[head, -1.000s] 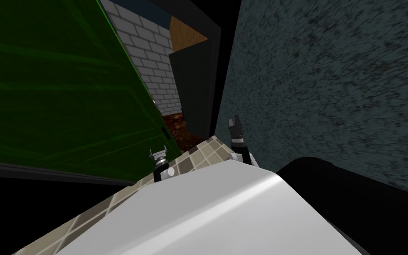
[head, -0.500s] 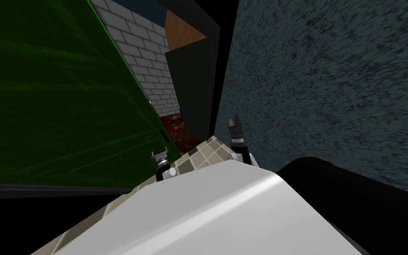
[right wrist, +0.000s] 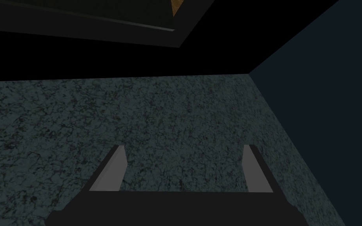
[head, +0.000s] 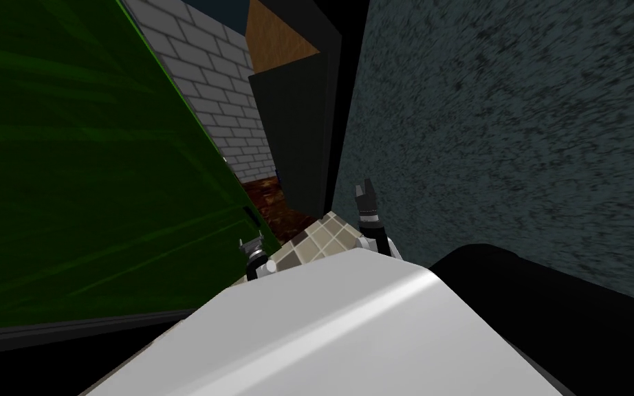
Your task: Push the door open
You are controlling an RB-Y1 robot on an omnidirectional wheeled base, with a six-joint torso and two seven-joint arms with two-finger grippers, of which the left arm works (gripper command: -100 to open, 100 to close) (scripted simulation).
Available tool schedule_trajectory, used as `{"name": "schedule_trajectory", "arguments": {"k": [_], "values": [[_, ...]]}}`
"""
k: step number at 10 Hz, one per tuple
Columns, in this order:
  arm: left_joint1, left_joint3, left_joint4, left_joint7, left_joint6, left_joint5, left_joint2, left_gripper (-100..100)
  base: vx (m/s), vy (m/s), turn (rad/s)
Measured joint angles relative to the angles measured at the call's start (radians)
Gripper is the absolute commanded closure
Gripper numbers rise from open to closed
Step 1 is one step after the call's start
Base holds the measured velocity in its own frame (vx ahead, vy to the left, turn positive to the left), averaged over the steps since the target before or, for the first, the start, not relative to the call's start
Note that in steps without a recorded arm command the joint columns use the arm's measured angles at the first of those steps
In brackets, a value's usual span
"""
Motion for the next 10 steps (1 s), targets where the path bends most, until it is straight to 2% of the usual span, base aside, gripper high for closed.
{"name": "schedule_trajectory", "arguments": {"k": [5,9,10], "values": [[-0.028,-0.002,0.078,0.061,-0.015,0.039,-0.019,-100,0.064,0.054,-0.062],[-0.056,-0.006,0.161,0.118,-0.041,0.068,-0.040,-100,0.060,0.053,-0.065],[-0.057,-0.006,0.163,0.121,-0.042,0.069,-0.041,-100,0.116,0.058,-0.024]]}}
